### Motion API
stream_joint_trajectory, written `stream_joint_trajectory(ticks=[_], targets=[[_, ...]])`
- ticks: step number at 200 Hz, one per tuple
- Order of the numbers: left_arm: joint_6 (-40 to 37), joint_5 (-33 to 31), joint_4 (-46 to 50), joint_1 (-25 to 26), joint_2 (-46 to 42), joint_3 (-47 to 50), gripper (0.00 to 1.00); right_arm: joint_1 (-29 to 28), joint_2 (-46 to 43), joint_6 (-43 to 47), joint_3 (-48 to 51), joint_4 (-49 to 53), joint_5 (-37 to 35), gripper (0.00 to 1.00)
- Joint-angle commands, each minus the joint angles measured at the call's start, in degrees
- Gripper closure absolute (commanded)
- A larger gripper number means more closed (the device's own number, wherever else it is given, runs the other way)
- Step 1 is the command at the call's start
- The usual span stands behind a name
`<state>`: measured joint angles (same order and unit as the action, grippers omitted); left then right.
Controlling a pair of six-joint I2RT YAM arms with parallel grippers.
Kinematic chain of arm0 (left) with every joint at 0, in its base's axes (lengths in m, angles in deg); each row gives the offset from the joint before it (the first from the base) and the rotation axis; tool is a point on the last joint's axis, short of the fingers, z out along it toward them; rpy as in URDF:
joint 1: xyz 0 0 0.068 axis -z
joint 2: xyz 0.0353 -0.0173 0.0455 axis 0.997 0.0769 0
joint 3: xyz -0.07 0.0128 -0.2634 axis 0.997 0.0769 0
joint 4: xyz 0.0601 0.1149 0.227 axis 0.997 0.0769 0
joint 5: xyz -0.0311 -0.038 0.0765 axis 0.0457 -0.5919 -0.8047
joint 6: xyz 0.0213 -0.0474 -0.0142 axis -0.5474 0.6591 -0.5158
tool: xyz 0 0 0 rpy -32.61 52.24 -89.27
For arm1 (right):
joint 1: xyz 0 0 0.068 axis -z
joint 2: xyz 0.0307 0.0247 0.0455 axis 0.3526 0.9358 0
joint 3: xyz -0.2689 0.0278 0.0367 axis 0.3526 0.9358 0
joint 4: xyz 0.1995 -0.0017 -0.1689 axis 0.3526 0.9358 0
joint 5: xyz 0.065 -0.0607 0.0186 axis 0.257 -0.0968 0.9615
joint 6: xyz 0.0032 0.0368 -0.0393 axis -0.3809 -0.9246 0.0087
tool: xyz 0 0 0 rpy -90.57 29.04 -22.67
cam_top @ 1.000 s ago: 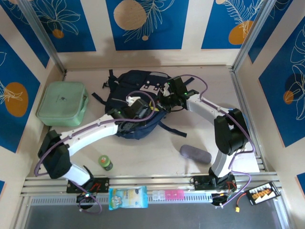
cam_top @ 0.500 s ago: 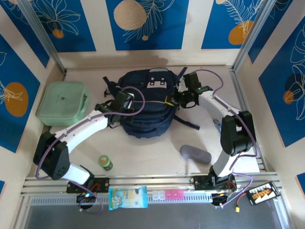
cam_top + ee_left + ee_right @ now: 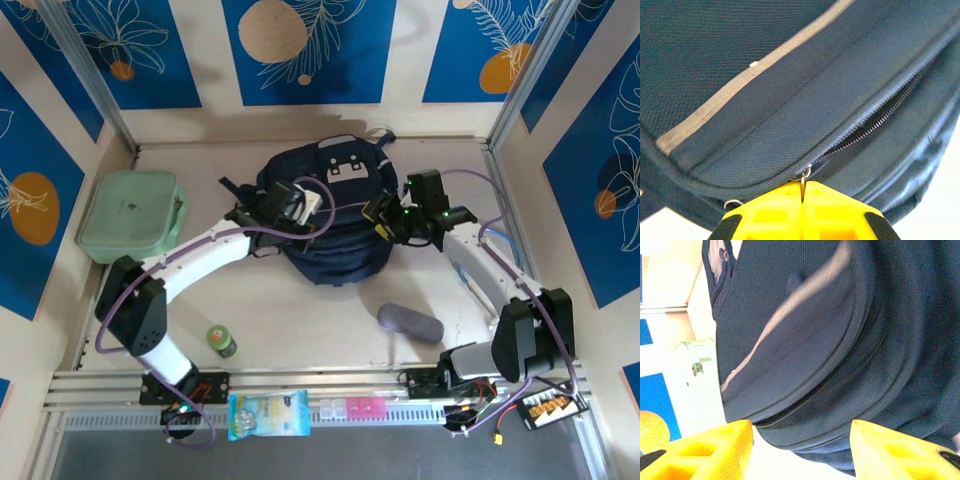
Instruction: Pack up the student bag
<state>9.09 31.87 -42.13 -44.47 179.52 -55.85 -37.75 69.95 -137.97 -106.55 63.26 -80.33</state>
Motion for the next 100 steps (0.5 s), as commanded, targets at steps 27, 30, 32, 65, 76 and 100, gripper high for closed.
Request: stream_joint_trajectory(ticks=[27, 30, 32, 65, 76, 100], targets=[[1.81, 4.40, -3.90, 4.12, 4.45, -5.22, 1.00, -1.96, 2.33, -10.53, 2.25, -4.45, -2.07, 0.47], [1.80, 4.46, -3.96, 4.14, 4.54, -5.23, 1.00, -1.88, 2.78, -10.40, 2.02, -4.68, -1.83, 0.47], [1.75, 4.48, -3.94, 4.10, 4.61, -5.23, 1.00, -1.86, 3.07, -10.25, 1.76, -4.74, -1.67, 0.48], [0.70, 3.53, -2.72, 4.13, 4.64, -5.02, 1.00, -2.25, 6.78, -7.76, -2.24, -5.72, -0.56, 0.57], [0.37, 3.34, -2.68, 4.09, 4.38, -4.68, 1.00, -2.37, 7.61, -7.64, -2.84, -5.41, -1.05, 0.61], [-0.88, 2.57, -1.83, 4.13, 3.79, -4.39, 1.00, -1.95, 8.86, -7.70, -3.05, -5.37, -2.21, 0.75]])
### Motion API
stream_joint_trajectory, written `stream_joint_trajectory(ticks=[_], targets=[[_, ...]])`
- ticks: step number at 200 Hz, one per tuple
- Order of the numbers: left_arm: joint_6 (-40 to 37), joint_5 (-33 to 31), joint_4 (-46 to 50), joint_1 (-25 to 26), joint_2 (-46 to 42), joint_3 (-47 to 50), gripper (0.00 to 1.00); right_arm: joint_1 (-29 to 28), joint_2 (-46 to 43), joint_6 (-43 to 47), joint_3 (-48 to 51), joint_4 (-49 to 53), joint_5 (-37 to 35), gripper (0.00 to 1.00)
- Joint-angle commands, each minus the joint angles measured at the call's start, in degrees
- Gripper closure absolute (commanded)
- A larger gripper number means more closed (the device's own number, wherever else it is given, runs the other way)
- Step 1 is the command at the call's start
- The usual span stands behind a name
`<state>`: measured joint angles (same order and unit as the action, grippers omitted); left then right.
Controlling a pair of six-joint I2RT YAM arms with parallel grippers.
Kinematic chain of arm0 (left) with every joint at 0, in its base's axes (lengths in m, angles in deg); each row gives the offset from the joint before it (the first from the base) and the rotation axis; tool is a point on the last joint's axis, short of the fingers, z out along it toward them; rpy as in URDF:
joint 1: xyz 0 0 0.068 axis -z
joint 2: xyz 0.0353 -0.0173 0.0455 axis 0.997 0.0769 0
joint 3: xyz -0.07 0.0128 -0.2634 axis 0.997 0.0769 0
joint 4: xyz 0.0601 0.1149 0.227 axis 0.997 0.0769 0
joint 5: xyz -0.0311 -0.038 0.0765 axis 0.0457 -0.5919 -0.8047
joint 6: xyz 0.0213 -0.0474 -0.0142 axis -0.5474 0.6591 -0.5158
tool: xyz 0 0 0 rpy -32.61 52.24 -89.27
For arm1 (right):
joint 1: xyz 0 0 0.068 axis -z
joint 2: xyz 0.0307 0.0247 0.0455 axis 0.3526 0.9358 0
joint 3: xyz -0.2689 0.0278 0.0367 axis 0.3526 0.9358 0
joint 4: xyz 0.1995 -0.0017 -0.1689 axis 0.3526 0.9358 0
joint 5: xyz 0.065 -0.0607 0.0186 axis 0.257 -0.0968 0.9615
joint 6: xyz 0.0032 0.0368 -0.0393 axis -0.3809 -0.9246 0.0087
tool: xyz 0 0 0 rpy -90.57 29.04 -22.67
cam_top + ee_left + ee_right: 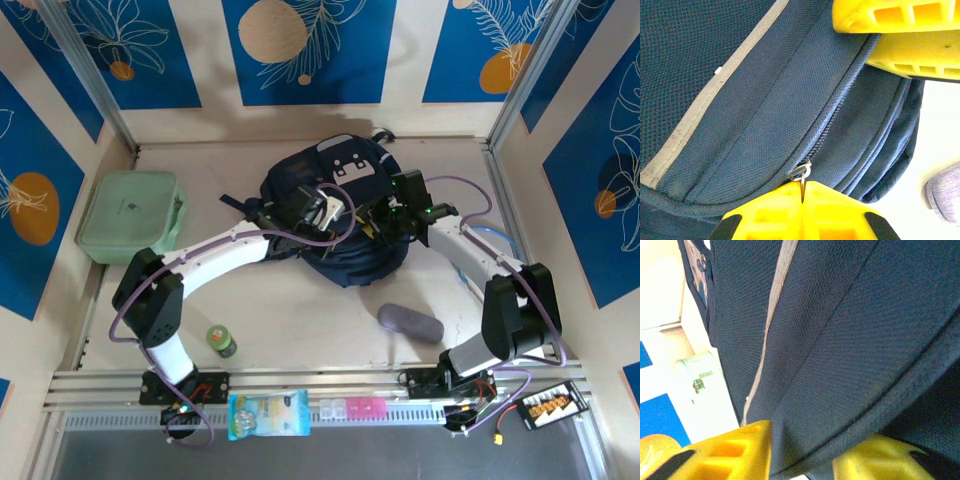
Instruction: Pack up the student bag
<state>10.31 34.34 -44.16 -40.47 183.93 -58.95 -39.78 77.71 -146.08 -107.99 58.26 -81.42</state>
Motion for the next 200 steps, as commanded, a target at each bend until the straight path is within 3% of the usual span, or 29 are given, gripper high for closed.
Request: stream_joint_trajectory(ticks=[1, 22, 43, 60, 106, 141, 150, 160, 178, 200], targets=[[-2.28, 0.00, 0.38, 0.09, -0.60, -1.31, 1.00, 0.07, 1.11, 0.44, -1.56, -0.37, -1.17, 0.75], [-5.45, -4.88, 4.77, -0.20, -0.87, -1.15, 1.00, 0.33, 0.59, 1.95, -2.08, 0.53, -2.51, 0.86], [-9.46, -13.90, 9.63, -0.92, -1.16, 0.68, 1.00, 1.11, -0.82, 4.29, -2.48, 1.40, -2.78, 0.91], [-10.41, -16.84, 11.62, -2.85, -1.57, 1.95, 1.00, 2.46, -1.15, 6.69, -2.88, 2.26, -1.68, 0.93], [-9.53, -12.99, 6.68, -7.99, -1.25, 0.33, 1.00, 2.39, 4.12, 11.38, -5.88, -1.65, 6.30, 0.93], [-9.36, -12.18, 6.32, -12.04, 1.10, -2.36, 1.00, 0.24, 9.99, 12.54, -11.55, -1.55, 7.47, 0.92], [-9.97, -11.50, 6.51, -12.16, 0.64, -2.47, 0.98, -0.27, 9.21, 13.12, -11.61, -0.70, 5.97, 0.86], [-10.27, -10.30, 6.80, -12.15, -0.63, -1.94, 0.80, -0.80, 7.53, 14.11, -11.61, 1.94, 3.83, 0.74], [-10.05, -9.24, 7.30, -12.29, -4.54, 0.44, 0.60, -1.17, 2.83, 16.23, -10.50, 8.43, -0.18, 0.49], [-7.65, -10.74, 8.39, -13.42, -10.84, 4.20, 0.46, -1.26, -4.22, 17.34, -7.05, 17.49, -5.61, 0.39]])
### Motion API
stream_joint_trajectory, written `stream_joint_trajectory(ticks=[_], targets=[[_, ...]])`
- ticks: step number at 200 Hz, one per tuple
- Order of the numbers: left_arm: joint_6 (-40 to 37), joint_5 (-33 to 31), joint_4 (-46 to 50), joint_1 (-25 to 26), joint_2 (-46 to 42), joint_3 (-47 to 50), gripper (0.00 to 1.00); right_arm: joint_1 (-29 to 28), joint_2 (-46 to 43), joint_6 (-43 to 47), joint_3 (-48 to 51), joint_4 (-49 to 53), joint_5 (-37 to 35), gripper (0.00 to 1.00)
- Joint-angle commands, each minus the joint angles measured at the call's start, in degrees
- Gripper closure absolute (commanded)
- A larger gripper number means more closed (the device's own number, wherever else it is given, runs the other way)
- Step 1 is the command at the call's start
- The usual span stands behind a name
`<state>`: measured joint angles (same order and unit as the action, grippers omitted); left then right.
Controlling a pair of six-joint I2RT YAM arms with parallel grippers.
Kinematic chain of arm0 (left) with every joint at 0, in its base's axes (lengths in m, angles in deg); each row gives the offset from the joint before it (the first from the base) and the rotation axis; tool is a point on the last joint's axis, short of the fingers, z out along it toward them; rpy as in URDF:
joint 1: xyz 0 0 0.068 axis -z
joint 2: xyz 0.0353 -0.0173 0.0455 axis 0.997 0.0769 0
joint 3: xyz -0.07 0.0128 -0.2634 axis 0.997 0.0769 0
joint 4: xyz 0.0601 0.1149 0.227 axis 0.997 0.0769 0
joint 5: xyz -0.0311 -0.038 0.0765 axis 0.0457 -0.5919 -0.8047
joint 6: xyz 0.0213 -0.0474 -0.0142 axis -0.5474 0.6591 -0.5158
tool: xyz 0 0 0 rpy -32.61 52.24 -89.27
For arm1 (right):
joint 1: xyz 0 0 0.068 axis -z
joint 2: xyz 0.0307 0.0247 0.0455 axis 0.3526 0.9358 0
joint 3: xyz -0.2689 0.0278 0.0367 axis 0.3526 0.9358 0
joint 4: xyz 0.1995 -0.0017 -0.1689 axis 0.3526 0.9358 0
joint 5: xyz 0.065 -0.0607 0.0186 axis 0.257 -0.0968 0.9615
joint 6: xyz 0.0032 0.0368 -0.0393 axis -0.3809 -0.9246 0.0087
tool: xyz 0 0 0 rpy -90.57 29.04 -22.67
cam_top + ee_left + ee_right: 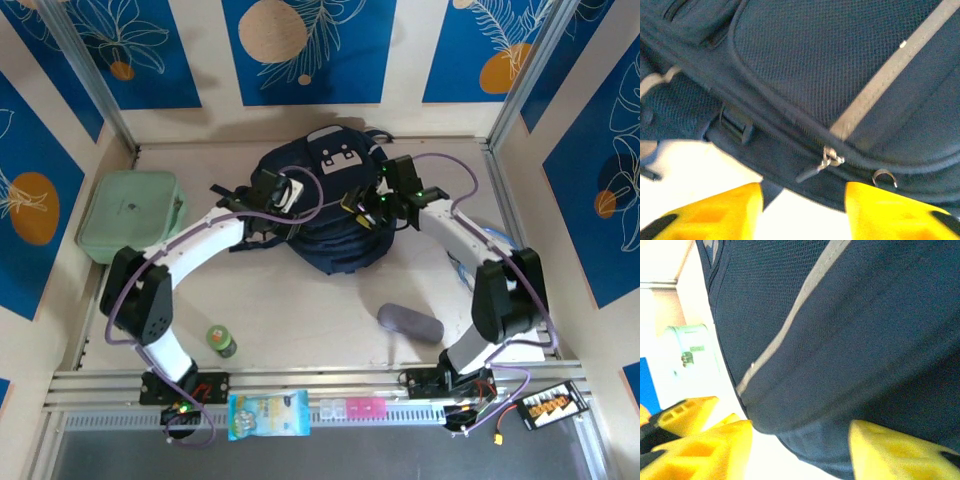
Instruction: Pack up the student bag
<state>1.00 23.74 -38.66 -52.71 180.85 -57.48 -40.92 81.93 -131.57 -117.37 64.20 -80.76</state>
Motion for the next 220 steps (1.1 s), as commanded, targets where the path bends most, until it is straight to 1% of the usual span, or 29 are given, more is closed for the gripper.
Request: stream_joint_trajectory(ticks=[1, 13, 15, 26, 34, 53, 60, 81, 99, 113, 133, 154, 173, 196, 220], targets=[[1.93, -0.31, 2.97, -1.21, -8.16, 2.91, 0.46, -0.16, -8.71, 2.82, 2.59, 11.88, -6.49, 0.38], [4.46, -2.43, 3.63, -2.46, -11.61, 4.85, 0.39, -0.18, -12.57, 2.49, 5.24, 16.45, -9.24, 0.36], [4.86, -2.60, 3.70, -2.67, -12.22, 5.20, 0.36, -0.20, -13.29, 2.45, 5.60, 17.24, -9.61, 0.36], [6.96, -3.03, 3.56, -4.06, -15.53, 7.10, 0.31, -0.45, -16.26, 1.66, 7.79, 22.11, -12.41, 0.34], [8.37, -3.04, 3.29, -5.16, -17.77, 8.45, 0.25, -0.61, -18.39, 1.10, 9.44, 25.04, -13.59, 0.33], [10.59, -2.96, 1.54, -7.37, -22.54, 11.44, 0.05, -1.57, -22.03, -1.19, 12.89, 32.26, -16.81, 0.31], [10.97, -2.94, 0.90, -8.03, -23.85, 12.25, 0.00, -2.27, -22.93, -2.55, 14.06, 34.85, -17.74, 0.30], [9.79, -1.36, -0.34, -9.73, -26.69, 13.73, 0.00, -5.13, -24.57, -7.36, 17.02, 41.39, -18.03, 0.30], [7.74, 0.73, -1.78, -10.71, -28.35, 14.67, 0.00, -9.66, -24.76, -13.41, 18.69, 45.95, -18.99, 0.30], [6.66, 1.43, -2.69, -11.00, -29.01, 15.43, 0.00, -13.24, -24.63, -17.71, 20.62, 47.11, -18.92, 0.30], [6.43, 1.96, -3.16, -11.26, -28.96, 15.97, 0.00, -15.76, -24.19, -21.77, 24.43, 46.05, -18.17, 0.30], [6.34, 2.23, -3.28, -11.41, -28.36, 16.28, 0.00, -16.43, -25.20, -24.02, 28.71, 42.77, -19.64, 0.29], [6.17, 2.33, -3.27, -11.35, -27.86, 16.34, 0.00, -16.68, -28.88, -22.89, 33.83, 35.24, -21.13, 0.30], [6.17, 1.83, -3.45, -11.35, -27.67, 16.43, 0.00, -15.02, -34.50, -20.81, 38.47, 27.98, -21.13, 0.30], [6.11, 1.54, -3.94, -11.35, -27.42, 16.63, 0.00, -10.62, -38.08, -16.49, 41.35, 22.23, -20.02, 0.30]])
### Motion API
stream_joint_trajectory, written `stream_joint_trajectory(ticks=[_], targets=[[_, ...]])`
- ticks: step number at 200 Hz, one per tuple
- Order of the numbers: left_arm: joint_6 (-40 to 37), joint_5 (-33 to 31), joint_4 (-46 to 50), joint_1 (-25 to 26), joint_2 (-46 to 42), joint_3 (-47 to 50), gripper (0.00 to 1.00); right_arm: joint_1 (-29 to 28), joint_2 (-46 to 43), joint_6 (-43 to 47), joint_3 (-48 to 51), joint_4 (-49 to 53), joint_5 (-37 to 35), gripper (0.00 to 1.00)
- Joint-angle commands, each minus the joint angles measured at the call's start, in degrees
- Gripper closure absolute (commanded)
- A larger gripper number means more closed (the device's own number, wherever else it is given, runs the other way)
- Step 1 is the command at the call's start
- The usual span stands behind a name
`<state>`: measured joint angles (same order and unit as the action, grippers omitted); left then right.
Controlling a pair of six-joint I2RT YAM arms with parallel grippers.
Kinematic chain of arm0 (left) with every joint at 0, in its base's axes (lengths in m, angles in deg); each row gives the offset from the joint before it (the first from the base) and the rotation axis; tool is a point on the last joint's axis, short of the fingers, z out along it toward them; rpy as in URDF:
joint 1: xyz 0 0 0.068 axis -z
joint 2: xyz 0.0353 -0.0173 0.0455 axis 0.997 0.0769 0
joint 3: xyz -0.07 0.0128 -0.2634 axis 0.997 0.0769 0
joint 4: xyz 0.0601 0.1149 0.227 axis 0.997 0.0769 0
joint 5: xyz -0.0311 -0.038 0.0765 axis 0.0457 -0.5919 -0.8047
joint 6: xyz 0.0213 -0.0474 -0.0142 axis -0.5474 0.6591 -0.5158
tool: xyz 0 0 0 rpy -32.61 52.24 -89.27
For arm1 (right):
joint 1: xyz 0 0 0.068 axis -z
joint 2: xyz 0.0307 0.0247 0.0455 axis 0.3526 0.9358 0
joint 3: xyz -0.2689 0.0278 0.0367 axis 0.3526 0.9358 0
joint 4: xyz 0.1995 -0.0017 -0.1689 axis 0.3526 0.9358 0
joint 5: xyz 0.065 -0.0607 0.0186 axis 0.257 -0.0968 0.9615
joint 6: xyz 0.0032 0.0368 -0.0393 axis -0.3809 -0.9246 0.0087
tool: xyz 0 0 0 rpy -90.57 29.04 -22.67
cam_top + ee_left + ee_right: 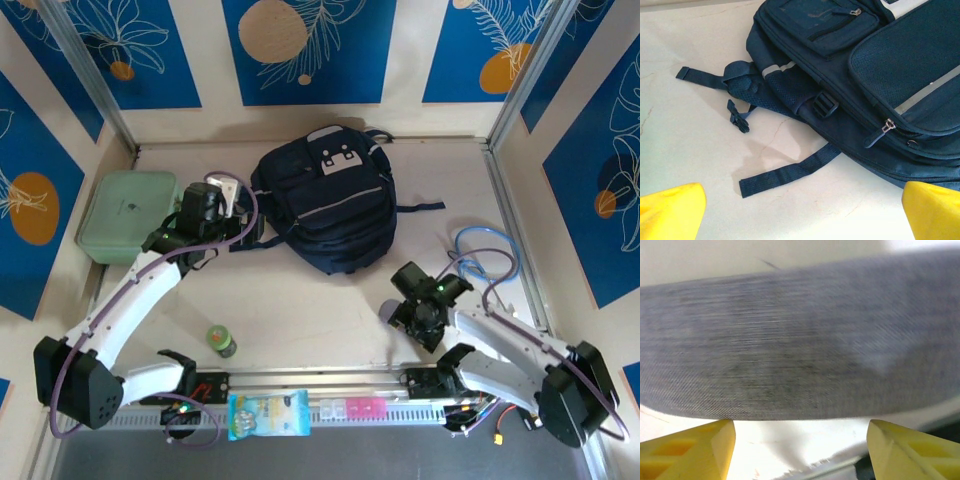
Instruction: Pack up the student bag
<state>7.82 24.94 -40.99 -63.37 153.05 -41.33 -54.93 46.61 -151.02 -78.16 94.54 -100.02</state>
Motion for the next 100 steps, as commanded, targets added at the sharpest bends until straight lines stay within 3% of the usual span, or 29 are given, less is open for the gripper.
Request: stream_joint_trajectory(ticks=[1, 52, 100], targets=[[-0.73, 0.34, -1.62, -0.68, 0.41, 0.48, 0.00, 3.59, -2.84, 3.21, 2.27, -8.32, -0.71, 0.30], [-0.66, 0.34, -1.29, -0.77, 1.75, -0.43, 0.00, 14.94, 2.38, 16.57, -0.08, -18.24, 3.21, 0.29], [-0.50, 0.64, -1.17, -0.77, 2.50, -0.59, 0.00, 19.14, 13.20, 20.72, -7.02, -19.18, 4.42, 0.24]])
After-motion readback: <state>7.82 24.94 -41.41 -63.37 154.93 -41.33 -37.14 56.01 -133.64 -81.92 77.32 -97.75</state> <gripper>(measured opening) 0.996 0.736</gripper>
